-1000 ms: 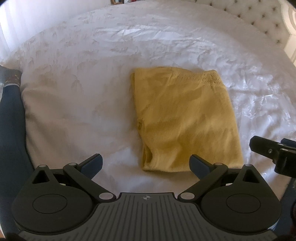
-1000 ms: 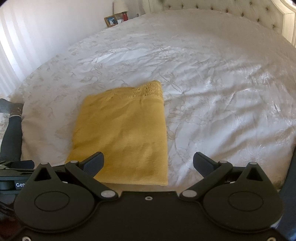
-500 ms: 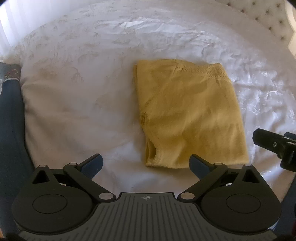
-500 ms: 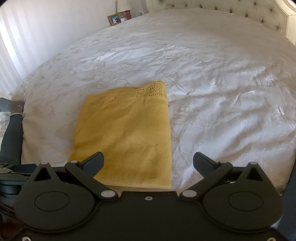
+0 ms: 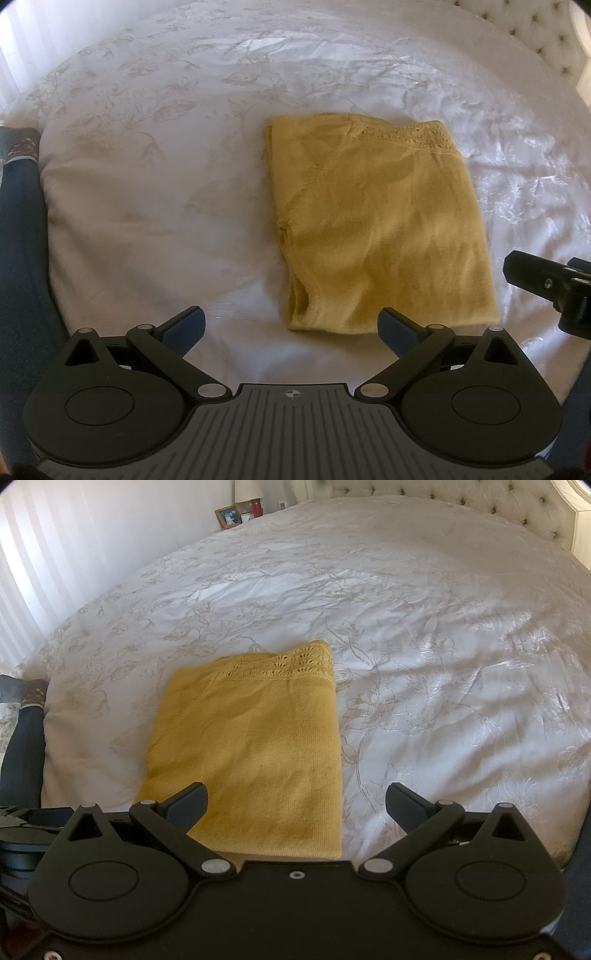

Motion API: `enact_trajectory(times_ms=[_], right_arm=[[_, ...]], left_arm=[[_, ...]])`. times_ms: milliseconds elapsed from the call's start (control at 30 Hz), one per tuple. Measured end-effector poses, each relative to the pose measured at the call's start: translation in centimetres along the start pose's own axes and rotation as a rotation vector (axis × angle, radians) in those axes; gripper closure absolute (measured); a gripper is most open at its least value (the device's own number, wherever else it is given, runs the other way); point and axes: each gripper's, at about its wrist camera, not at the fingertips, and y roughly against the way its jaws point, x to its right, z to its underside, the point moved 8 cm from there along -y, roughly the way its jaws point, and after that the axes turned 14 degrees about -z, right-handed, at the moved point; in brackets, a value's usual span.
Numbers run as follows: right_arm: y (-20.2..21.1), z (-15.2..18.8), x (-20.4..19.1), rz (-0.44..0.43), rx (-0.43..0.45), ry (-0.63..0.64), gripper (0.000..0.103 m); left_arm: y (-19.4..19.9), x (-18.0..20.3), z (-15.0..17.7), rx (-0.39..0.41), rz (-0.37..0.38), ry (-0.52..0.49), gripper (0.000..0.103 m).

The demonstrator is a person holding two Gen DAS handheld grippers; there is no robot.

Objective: Fold small clothes

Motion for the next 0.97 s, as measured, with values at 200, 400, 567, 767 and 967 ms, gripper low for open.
enact_trajectory(times_ms=[200,400,567,767,967], right_arm=[[-0.13,0.02,-0.04,-0.001,0.001,-0.001,0.001],[-0.23,0.0,-0.24,-0.006,0.001,0.001,0.001],[-0.23,-0.08,-0.31,-0.009,0.002,0.002,0.001],[-0.19,-0.09,-0.31,-0.016,0.002,0.003,0.001],[-0.22,-0.09,-0.42,-0.02,0.001,0.004,0.001]], left_arm=[[-0.01,0.18,0.0,-0.002,0.001,-0.001,0.002],[0.0,0.31,0.02,-0.003,0.002,-0.001,0.002],[0.02,0.51,0.02,-0.005,0.005,-0.006,0.002],[0.06,0.55,0.08,-0.005,0.008,-0.01,0.002],[0.17,0.81,0.15,-0.002,0.007,-0.012,0.002]])
